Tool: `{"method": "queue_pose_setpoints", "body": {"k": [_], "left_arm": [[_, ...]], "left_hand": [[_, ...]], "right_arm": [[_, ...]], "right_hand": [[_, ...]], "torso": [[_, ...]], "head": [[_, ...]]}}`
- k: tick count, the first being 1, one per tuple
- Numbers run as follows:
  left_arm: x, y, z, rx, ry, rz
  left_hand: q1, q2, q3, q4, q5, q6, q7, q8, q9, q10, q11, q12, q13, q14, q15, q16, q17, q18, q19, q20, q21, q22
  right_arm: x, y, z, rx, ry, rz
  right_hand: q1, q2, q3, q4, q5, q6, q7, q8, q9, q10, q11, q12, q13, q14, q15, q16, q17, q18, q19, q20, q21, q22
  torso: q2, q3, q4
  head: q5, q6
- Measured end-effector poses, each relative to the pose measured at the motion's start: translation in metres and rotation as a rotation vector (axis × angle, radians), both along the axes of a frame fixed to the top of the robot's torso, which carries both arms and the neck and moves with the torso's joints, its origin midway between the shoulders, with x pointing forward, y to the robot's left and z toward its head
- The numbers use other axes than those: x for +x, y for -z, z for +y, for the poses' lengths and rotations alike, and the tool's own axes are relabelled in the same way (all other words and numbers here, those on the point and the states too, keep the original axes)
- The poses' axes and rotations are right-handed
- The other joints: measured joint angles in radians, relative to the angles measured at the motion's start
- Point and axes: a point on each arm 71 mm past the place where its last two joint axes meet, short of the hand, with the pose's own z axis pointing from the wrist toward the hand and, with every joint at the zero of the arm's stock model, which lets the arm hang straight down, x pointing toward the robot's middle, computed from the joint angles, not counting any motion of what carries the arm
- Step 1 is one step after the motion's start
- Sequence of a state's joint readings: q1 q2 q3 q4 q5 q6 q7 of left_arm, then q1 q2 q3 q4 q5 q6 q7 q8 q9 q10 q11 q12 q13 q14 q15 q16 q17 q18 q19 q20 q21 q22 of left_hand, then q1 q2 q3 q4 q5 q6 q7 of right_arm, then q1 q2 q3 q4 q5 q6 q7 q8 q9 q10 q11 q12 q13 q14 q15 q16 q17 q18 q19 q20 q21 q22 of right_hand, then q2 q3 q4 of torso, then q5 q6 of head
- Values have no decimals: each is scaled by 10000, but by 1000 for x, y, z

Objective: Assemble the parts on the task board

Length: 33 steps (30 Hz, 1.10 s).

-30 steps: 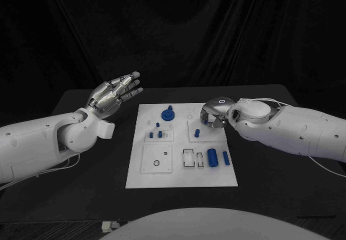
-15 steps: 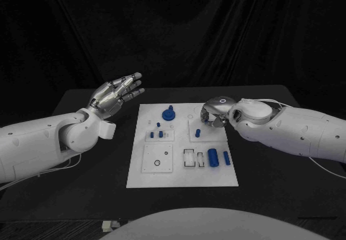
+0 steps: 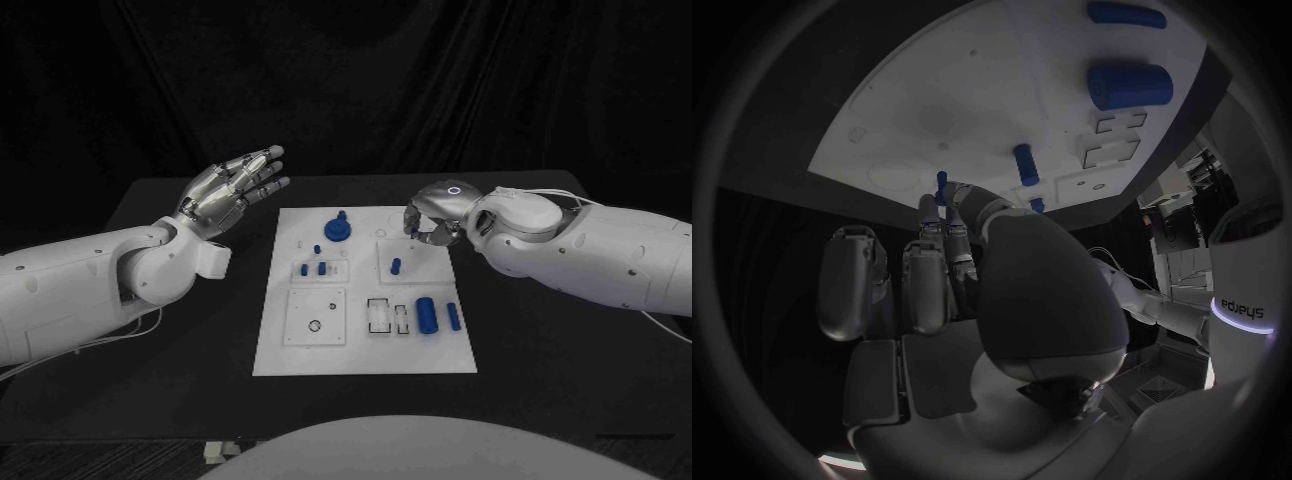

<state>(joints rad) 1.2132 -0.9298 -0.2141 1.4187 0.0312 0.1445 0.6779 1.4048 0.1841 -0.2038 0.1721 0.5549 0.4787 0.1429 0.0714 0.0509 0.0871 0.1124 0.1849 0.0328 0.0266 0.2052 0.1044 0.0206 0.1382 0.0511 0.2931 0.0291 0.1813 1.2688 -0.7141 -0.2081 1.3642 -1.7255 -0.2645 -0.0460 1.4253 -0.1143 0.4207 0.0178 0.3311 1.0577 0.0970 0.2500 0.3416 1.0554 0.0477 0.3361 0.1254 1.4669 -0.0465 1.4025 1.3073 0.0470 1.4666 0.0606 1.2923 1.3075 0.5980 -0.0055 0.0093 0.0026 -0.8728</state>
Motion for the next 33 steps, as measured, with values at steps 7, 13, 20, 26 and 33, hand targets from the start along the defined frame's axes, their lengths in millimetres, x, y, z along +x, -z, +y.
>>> {"method": "queue_pose_setpoints", "body": {"k": [7,13,20,26,33], "left_arm": [[0,1,-2,-18,42,8],[0,3,-1,19,-14,49],[0,8,-1,116,-163,122],[-1,12,-1,212,-302,172],[-1,14,0,318,-472,185]], "left_hand": [[0,0,-27,-110,-81,-1009,-454,-236,-105,-102,-102,-110,-19,-188,-411,-355,-58,0,-57,-57,-47,-316],[-138,54,-140,2,-137,-2241,-729,-395,-213,-316,-244,-235,-45,-235,-735,-641,-122,3,-172,-171,-81,-546],[-150,42,-140,2,-137,-2316,-889,-395,-213,-351,-207,-235,-44,-245,-966,-815,-149,3,-183,-182,-81,-613],[-275,73,-299,229,-234,-3098,-1671,-483,-285,-476,-84,-235,-44,-278,-1143,-982,-177,171,-219,-218,-81,-641],[-275,73,-303,336,-234,-3230,-1622,-483,-294,-477,-83,-235,-44,-279,-1143,-1009,-196,248,-219,-217,-81,-657]], "right_arm": [[-11,-27,10,337,-448,-353],[-31,-38,33,679,-1140,-320],[-53,-43,60,905,-1972,-257],[-68,-40,89,935,-2744,-199],[-77,-20,109,837,-3146,23]], "right_hand": [[0,-1,18,-18,-68,-73,72,-23,9,57,60,-41,-32,-3,77,0,0,0,0,0,0,0],[-2,-2,44,-44,-76,-255,179,-184,5,144,144,-103,-65,8,153,52,0,0,0,74,144,-1],[-3,-3,83,-83,-77,-335,185,-294,-32,217,109,-118,-85,-28,188,118,0,0,0,74,254,-1],[-3,-3,83,-83,-78,-343,194,-293,-37,232,124,-122,-83,-28,189,118,0,0,1,74,254,-1],[-3,-3,82,-83,-78,-344,193,-293,-37,232,124,-143,-83,-27,188,118,0,0,0,74,254,-2]], "torso": [[-2,-2,0],[-4,-7,-4],[-15,-15,-13],[-12,-12,-15],[-15,-10,-5]], "head": [[-36,0],[9,0],[95,0],[126,0],[312,0]]}}
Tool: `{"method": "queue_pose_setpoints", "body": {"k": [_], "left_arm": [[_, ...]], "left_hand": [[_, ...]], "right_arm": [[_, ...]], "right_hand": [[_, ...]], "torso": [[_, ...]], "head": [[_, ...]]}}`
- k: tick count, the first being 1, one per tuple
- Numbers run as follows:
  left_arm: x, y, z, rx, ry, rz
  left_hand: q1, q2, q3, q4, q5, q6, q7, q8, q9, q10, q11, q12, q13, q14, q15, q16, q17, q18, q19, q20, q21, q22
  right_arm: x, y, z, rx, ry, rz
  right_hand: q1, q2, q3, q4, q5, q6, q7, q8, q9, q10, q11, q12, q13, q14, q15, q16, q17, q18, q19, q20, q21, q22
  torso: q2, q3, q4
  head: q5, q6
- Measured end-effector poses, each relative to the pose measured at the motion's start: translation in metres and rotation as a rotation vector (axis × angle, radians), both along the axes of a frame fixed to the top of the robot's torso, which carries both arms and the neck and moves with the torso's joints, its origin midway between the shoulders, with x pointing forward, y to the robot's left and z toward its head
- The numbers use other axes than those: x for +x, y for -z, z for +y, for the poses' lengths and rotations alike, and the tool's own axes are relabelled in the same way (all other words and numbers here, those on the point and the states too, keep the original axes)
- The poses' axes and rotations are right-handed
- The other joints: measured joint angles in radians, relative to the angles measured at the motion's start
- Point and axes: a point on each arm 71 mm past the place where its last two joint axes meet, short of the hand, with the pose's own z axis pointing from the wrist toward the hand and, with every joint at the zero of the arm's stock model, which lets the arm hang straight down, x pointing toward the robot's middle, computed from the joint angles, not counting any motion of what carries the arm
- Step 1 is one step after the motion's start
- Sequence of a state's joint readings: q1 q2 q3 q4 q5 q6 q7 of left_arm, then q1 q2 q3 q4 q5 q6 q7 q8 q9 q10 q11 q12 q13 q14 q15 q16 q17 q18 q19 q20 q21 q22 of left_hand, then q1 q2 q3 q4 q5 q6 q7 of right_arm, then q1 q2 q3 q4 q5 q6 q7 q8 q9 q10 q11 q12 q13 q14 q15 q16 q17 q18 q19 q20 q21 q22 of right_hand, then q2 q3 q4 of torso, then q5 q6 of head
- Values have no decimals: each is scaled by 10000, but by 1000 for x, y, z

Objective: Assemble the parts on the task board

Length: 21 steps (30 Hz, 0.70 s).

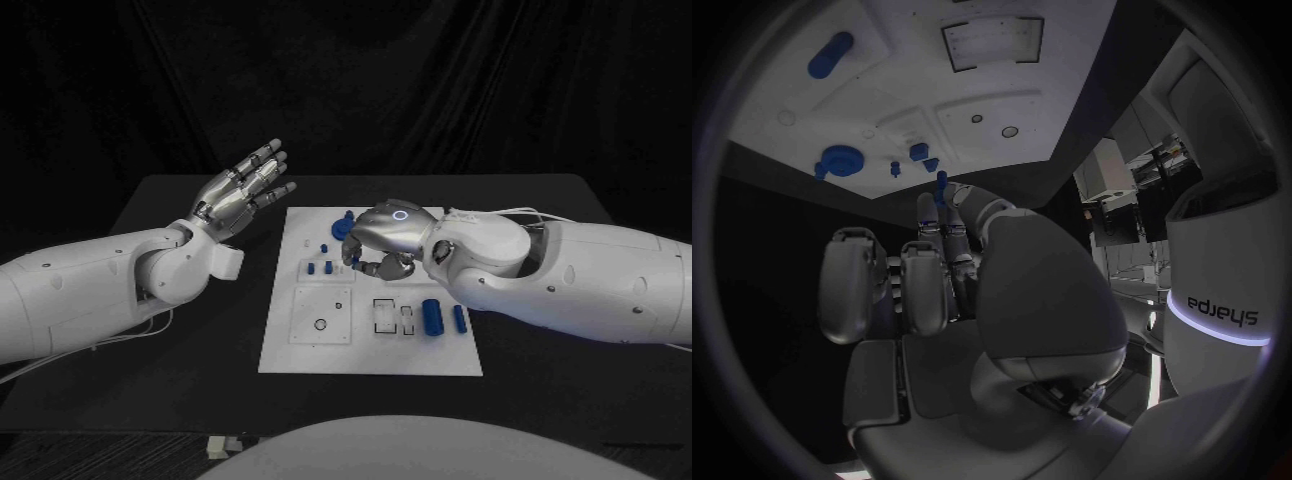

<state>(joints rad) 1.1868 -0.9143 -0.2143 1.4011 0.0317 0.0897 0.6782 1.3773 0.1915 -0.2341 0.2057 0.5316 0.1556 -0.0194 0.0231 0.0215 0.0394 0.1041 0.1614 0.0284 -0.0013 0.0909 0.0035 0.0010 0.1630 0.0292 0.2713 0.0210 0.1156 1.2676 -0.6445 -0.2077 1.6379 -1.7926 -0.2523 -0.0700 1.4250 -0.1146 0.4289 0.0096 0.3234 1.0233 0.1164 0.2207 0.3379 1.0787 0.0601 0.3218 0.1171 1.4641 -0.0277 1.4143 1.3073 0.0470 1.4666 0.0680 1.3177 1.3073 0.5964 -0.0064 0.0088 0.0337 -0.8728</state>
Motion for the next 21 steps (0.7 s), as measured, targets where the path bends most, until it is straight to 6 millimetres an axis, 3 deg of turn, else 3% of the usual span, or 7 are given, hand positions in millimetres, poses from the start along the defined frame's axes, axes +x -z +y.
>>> {"method": "queue_pose_setpoints", "body": {"k": [6,15,19,21], "left_arm": [[0,1,-1,24,-29,5],[0,1,-2,19,-11,10],[1,2,-2,20,-11,15],[1,2,-2,13,1,19]], "left_hand": [[0,-1,29,28,0,0,71,0,0,-19,19,0,0,-1,1,0,-1,-2,0,0,0,-4],[0,0,41,97,0,124,268,0,15,-39,39,44,1,0,2,0,-1,-3,1,0,0,-12],[49,48,69,125,35,242,459,0,33,-38,38,56,1,0,2,0,0,-4,1,1,1,-24],[49,48,69,124,38,416,669,0,52,-96,-20,82,1,38,40,0,1,-4,1,1,0,-25]], "right_arm": [[-2,19,11,-125,-120,186],[-5,38,19,-263,-231,343],[-4,42,20,-314,-244,315],[-5,44,20,-332,-258,302]], "right_hand": [[3,-4,2,-56,-1,0,0,0,1,37,-37,-34,-11,0,0,0,0,0,0,0,0,0],[51,-52,2,-56,-2,0,0,0,1,36,-35,-36,-11,0,0,0,0,0,0,0,36,0],[51,-52,2,-56,-2,0,0,-34,1,63,-8,-53,-8,0,0,-1,0,0,-23,23,35,8],[51,-52,2,-56,-2,0,0,-48,2,71,1,-54,-4,0,0,0,0,0,-36,35,35,8]], "torso": [[-5,-1,11],[31,3,21],[42,1,20],[43,0,16]], "head": [[49,0],[-34,0],[-36,0],[-29,0]]}}
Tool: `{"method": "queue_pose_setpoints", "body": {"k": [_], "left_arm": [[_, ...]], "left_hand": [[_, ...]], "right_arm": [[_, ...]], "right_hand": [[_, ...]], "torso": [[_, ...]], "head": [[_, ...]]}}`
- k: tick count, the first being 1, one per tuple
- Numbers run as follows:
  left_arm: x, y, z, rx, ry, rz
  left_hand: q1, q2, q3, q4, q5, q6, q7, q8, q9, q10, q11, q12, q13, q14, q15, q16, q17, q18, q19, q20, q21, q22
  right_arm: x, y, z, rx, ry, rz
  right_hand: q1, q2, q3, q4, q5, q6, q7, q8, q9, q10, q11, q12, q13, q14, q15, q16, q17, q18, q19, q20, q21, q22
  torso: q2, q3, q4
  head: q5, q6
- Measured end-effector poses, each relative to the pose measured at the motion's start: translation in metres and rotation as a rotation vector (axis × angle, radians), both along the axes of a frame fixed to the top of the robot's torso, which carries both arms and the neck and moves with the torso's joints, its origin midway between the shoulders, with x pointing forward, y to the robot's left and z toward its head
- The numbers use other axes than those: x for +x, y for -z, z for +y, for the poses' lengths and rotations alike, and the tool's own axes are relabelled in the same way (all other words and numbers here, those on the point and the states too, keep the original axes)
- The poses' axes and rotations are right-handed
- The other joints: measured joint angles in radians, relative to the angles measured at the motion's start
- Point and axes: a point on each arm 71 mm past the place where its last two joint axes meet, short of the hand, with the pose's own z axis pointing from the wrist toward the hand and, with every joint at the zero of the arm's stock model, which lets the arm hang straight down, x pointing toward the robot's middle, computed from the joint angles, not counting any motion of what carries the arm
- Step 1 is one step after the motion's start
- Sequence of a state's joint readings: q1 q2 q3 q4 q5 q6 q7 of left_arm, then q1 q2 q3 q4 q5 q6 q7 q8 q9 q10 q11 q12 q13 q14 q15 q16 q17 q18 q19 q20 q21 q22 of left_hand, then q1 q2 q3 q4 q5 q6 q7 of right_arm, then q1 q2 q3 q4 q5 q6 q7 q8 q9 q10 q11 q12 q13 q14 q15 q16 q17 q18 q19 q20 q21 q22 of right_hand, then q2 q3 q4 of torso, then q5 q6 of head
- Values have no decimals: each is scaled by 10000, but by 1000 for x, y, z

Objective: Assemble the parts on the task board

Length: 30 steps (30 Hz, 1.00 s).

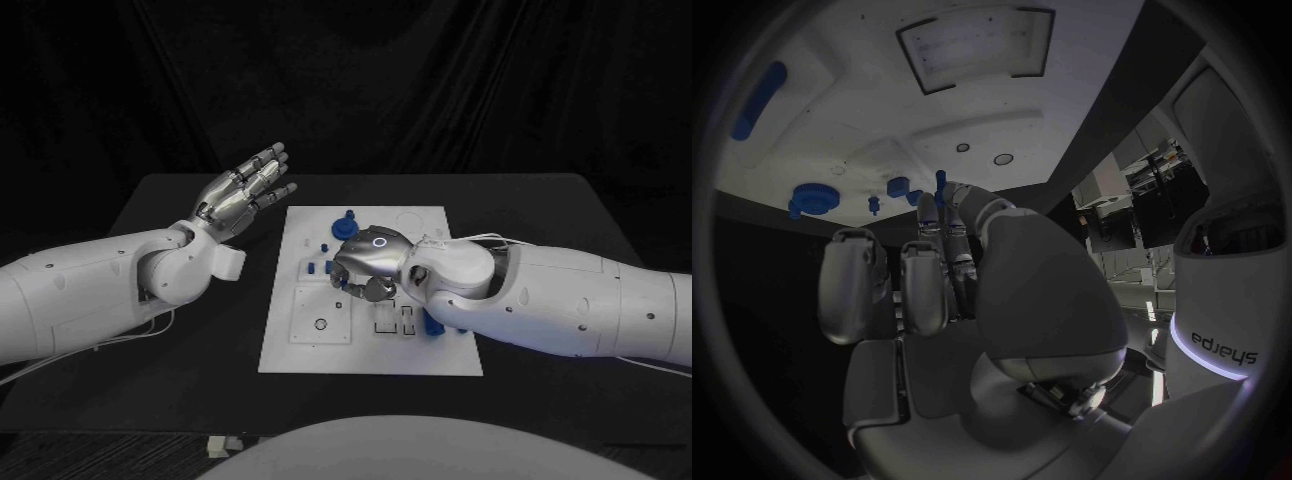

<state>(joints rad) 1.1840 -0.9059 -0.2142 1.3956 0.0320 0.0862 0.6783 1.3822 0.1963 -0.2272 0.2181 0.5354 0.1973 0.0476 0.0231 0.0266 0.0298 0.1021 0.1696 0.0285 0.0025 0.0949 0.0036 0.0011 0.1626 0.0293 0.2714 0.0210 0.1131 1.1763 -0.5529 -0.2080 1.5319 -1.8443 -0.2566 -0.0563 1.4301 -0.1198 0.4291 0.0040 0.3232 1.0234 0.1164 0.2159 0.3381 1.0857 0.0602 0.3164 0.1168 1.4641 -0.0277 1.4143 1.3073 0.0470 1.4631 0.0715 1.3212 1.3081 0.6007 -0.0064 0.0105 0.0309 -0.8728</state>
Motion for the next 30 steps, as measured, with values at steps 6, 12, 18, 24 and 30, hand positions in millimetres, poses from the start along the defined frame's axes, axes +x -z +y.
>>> {"method": "queue_pose_setpoints", "body": {"k": [6,12,18,24,30], "left_arm": [[0,1,-1,-33,62,13],[0,1,-1,-79,134,25],[0,1,-1,-108,176,32],[0,1,-2,-130,216,36],[0,1,-2,-155,263,43]], "left_hand": [[83,-3,28,27,39,335,369,50,37,0,0,53,0,-31,44,41,10,0,-36,36,0,-10],[121,35,28,27,107,557,591,138,66,0,-1,152,0,-20,126,111,21,-1,-36,36,0,-9],[201,39,31,23,156,642,675,138,74,1,-1,152,0,-20,126,111,21,-2,-36,36,0,-9],[201,39,57,-4,197,640,674,137,73,1,-1,152,0,-20,125,111,22,-2,-36,36,0,-8],[200,39,57,-4,197,637,671,137,73,1,-1,152,1,-20,125,111,21,-2,-35,36,0,-8]], "right_arm": [[-2,4,2,2,-72,2],[-4,6,4,28,-165,20],[-5,7,6,54,-230,22],[-6,8,7,65,-260,40],[-8,11,8,68,-287,99]], "right_hand": [[0,0,27,-27,-27,0,0,0,0,26,-24,-30,3,0,0,0,0,0,0,0,0,0],[-1,0,27,-27,-37,0,0,0,0,38,-36,21,1,0,0,0,0,0,0,0,0,-1],[-1,0,27,-27,-37,0,0,0,-8,38,-35,22,8,0,0,0,0,1,35,35,-1,-2],[-1,0,0,-54,-37,0,0,0,-8,93,-19,22,12,0,0,0,0,1,36,35,-1,-3],[-1,-1,-1,-54,-38,0,0,0,-8,111,-36,20,11,0,0,0,0,1,36,35,-1,-3]], "torso": [[-10,1,-22],[-19,2,-18],[-21,2,-6],[-31,2,-1],[-32,2,-6]], "head": [[26,0],[30,0],[22,0],[18,0],[41,0]]}}
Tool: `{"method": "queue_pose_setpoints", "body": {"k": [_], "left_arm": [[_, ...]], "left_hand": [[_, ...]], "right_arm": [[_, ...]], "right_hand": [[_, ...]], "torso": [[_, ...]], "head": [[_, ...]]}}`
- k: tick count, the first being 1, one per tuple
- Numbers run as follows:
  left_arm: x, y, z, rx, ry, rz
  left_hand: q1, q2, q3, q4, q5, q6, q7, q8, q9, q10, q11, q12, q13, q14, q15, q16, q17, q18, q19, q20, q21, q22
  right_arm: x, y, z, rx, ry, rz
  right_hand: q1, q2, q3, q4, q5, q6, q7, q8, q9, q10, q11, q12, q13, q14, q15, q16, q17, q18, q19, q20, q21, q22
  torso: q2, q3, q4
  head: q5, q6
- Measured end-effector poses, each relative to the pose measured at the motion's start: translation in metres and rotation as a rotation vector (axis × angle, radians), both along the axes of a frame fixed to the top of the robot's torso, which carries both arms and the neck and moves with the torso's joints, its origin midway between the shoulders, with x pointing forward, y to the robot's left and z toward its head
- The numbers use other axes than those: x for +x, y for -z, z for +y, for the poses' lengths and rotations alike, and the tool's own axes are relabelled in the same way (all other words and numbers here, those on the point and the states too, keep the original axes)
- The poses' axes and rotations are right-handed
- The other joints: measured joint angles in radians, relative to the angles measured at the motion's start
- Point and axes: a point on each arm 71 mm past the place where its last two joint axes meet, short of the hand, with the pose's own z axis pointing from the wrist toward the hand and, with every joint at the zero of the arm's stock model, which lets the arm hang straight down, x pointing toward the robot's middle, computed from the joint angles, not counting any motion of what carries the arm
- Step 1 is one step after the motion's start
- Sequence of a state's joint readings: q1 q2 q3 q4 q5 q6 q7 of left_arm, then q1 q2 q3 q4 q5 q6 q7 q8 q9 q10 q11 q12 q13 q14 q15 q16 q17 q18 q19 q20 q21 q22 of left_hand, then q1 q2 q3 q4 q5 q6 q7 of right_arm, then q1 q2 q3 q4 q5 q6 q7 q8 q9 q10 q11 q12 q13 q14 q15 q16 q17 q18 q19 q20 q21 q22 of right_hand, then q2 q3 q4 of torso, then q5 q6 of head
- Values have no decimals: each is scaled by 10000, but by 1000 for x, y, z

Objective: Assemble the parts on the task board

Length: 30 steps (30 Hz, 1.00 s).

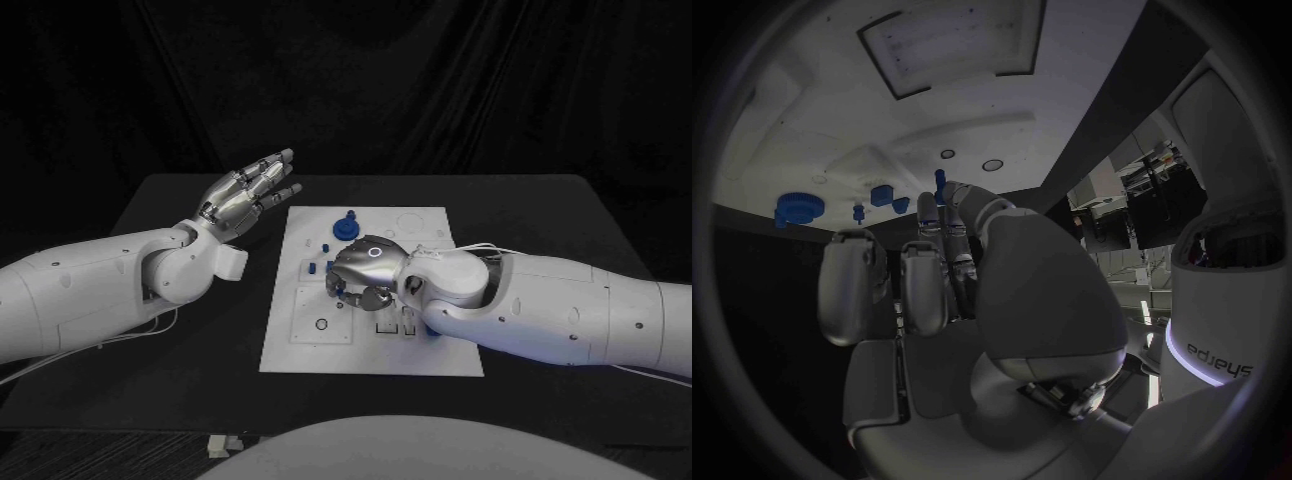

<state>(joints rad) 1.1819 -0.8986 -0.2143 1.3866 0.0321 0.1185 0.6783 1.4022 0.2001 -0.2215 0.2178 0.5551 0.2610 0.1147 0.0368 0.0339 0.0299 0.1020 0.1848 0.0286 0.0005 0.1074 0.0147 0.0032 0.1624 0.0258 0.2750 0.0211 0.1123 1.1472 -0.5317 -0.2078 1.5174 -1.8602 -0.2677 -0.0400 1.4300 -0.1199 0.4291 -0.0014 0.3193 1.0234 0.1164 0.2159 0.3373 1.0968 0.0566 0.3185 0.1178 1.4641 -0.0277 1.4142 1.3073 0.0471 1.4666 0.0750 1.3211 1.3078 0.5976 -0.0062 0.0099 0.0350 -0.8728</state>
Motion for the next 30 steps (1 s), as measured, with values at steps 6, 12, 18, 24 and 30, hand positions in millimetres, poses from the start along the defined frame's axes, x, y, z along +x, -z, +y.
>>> {"method": "queue_pose_setpoints", "body": {"k": [6,12,18,24,30], "left_arm": [[0,0,0,-11,15,3],[0,0,0,-18,26,6],[0,0,-1,-37,62,9],[0,0,-1,-53,84,11],[0,1,-1,-65,111,18]], "left_hand": [[0,0,0,0,45,34,34,0,-1,0,0,0,0,35,35,0,10,0,23,24,0,0],[79,-2,42,-42,63,35,34,-1,-2,-35,35,0,0,33,111,47,27,0,39,39,0,9],[79,-2,42,-42,63,35,35,-1,-2,-35,35,0,0,35,180,84,34,1,3,75,0,10],[79,-2,68,-69,63,35,34,-1,-3,-35,35,0,0,38,182,122,36,0,3,75,0,21],[79,-2,68,-69,62,35,34,-1,-3,-35,35,0,0,71,287,201,60,0,3,75,0,23]], "right_arm": [[-1,3,0,-11,9,54],[-2,7,0,-26,21,116],[-3,10,2,-18,3,176],[-5,12,2,-8,0,226],[-6,15,3,15,5,275]], "right_hand": [[0,0,0,0,0,0,0,0,0,-1,1,-1,-4,0,0,0,0,0,0,0,0,-1],[0,0,-1,0,-1,0,0,-50,-12,-2,2,-3,0,0,0,0,0,0,0,0,0,-1],[0,0,-1,1,-1,0,0,-50,-11,33,39,-17,12,0,0,0,0,0,0,0,0,-2],[0,0,-1,1,-2,0,0,-50,-11,33,39,-20,13,0,0,0,0,1,0,0,-1,-2],[0,0,-1,1,-9,0,0,-50,-11,32,39,-20,12,0,0,0,3,0,0,0,-1,-3]], "torso": [[6,4,-1],[6,4,-8],[5,4,-10],[8,4,-8],[12,3,-4]], "head": [[8,0],[69,0],[96,0],[73,0],[72,0]]}}
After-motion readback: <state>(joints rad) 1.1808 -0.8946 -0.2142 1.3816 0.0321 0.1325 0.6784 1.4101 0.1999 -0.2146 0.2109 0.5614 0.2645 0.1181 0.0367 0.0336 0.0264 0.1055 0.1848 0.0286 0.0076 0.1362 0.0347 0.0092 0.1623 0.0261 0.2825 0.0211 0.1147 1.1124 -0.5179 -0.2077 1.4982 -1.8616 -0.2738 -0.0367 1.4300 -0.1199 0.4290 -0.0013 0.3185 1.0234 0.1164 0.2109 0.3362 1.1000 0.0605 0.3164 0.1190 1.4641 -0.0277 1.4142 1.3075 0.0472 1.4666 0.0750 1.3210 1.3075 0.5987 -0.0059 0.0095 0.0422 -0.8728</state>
